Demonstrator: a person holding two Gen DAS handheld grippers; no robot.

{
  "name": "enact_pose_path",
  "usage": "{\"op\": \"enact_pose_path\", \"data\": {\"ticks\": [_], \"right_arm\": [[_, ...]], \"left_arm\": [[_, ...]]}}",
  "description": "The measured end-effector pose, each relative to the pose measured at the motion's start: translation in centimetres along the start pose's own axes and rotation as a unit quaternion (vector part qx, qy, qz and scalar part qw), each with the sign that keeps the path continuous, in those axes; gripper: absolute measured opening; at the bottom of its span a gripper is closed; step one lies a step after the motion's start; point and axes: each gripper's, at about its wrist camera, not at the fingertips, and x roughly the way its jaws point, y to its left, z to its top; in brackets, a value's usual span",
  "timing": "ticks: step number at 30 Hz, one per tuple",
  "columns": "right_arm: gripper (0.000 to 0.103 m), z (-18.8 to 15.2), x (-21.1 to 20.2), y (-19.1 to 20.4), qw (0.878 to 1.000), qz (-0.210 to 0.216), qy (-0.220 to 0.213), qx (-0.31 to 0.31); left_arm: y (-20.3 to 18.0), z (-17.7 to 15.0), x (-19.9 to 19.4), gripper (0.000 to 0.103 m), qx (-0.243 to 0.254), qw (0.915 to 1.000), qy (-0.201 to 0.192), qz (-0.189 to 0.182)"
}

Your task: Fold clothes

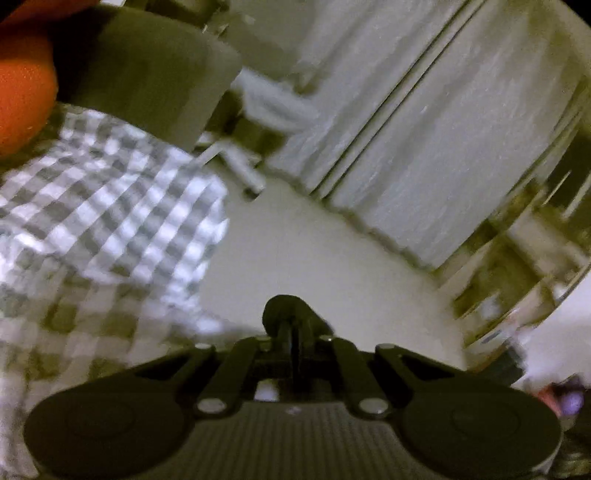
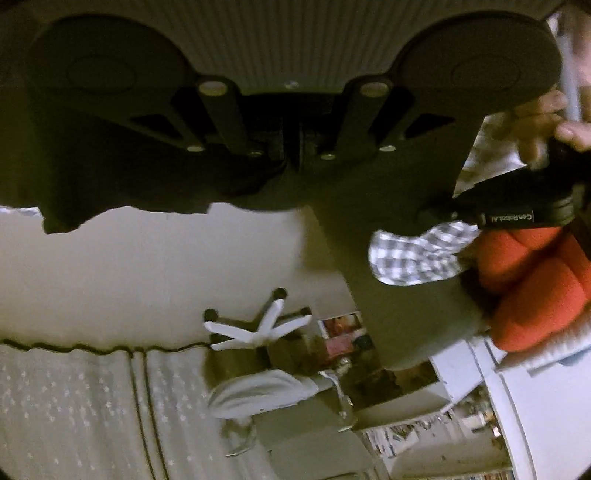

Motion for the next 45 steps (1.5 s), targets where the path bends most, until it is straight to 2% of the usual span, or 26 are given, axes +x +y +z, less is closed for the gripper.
{"op": "enact_pose_path", "data": {"ticks": [1,3,4,5,6,10,14,15,18,19,22,24,25,27,30,32,36,38,40,42,45], "right_arm": [[0.012,0.0,0.0,0.0,1.0,-0.001,-0.001,0.0],[0.021,0.3,-0.3,0.1,1.0,-0.004,0.003,-0.007],[0.027,0.4,-0.4,0.2,1.0,-0.006,0.004,-0.01],[0.045,0.5,-0.7,0.3,1.0,-0.015,0.0,-0.018],[0.052,0.7,-1.0,0.3,0.999,-0.025,-0.003,-0.031],[0.052,1.2,-2.1,0.6,0.996,-0.05,-0.002,-0.075],[0.052,1.3,-3.3,2.1,0.989,-0.021,0.029,-0.144],[0.052,1.1,-3.8,2.8,0.986,-0.002,0.032,-0.165],[0.052,0.1,-5.0,4.9,0.973,0.077,0.056,-0.209],[0.052,-0.2,-5.3,5.6,0.968,0.106,0.065,-0.22],[0.049,-2.3,-3.8,7.9,0.955,0.105,0.099,-0.26],[0.02,-3.5,-2.7,8.8,0.95,0.092,0.107,-0.279],[0.02,-4.1,-2.1,9.1,0.95,0.08,0.104,-0.285],[0.002,-4.0,-2.2,9.5,0.951,0.077,0.091,-0.285],[0.002,-3.2,-3.1,9.4,0.959,0.093,0.061,-0.262],[0.002,-3.0,-3.6,9.2,0.959,0.094,0.048,-0.264],[0.004,-4.5,-2.1,8.8,0.952,0.055,0.078,-0.29],[0.005,-4.2,-1.8,8.6,0.955,0.056,0.072,-0.283],[0.011,-3.8,-1.8,8.5,0.957,0.051,0.069,-0.276],[0.029,-3.4,-2.2,8.3,0.96,0.031,0.058,-0.271],[0.039,-2.3,-2.7,7.2,0.969,0.02,0.042,-0.241]], "left_arm": [[-0.3,-0.1,-0.2,0.004,0.007,0.9999,-0.005,0.005],[-0.7,0.1,-1.1,0.013,0.021,0.9994,-0.028,0.007],[-0.9,0.3,-1.4,0.026,0.027,0.9989,-0.038,0.01],[-1.1,0.5,-1.8,0.034,0.032,0.9982,-0.048,0.014],[-1.3,0.6,-1.9,0.034,0.038,0.9978,-0.051,0.019],[-2.8,0.7,-2.1,0.034,0.071,0.9955,-0.052,0.034],[-5.1,0.1,-1.3,0.034,0.131,0.989,-0.041,0.056],[-5.6,-0.1,-0.9,0.032,0.146,0.9864,-0.034,0.066],[-5.6,-0.5,0.4,0.002,0.173,0.9793,-0.005,0.104],[-5.1,-0.4,0.5,0.001,0.163,0.9815,-0.003,0.101],[-3.7,0.0,0.2,0.001,0.128,0.9881,-0.006,0.086],[-2.9,0.5,-0.7,0.001,0.102,0.9921,-0.021,0.07],[-2.6,0.6,-1.0,0.001,0.094,0.9934,-0.027,0.06],[-2.0,0.6,-1.3,0.0,0.075,0.9957,-0.035,0.041],[-0.7,0.8,-2.2,0.0,0.031,0.998,-0.055,0.006],[-0.1,0.7,-2.3,0.0,0.008,0.9981,-0.059,-0.013],[-0.6,0.3,-1.5,0.001,0.025,0.9988,-0.043,0.006],[-0.8,0.1,-1.1,0.001,0.034,0.9987,-0.034,0.015],[-0.6,0.1,-0.9,0.001,0.029,0.9989,-0.028,0.024],[-0.5,0.0,-0.9,0.001,0.031,0.9987,-0.027,0.031],[-0.7,0.2,-1.1,0.001,0.04,0.998,-0.039,0.028]]}}
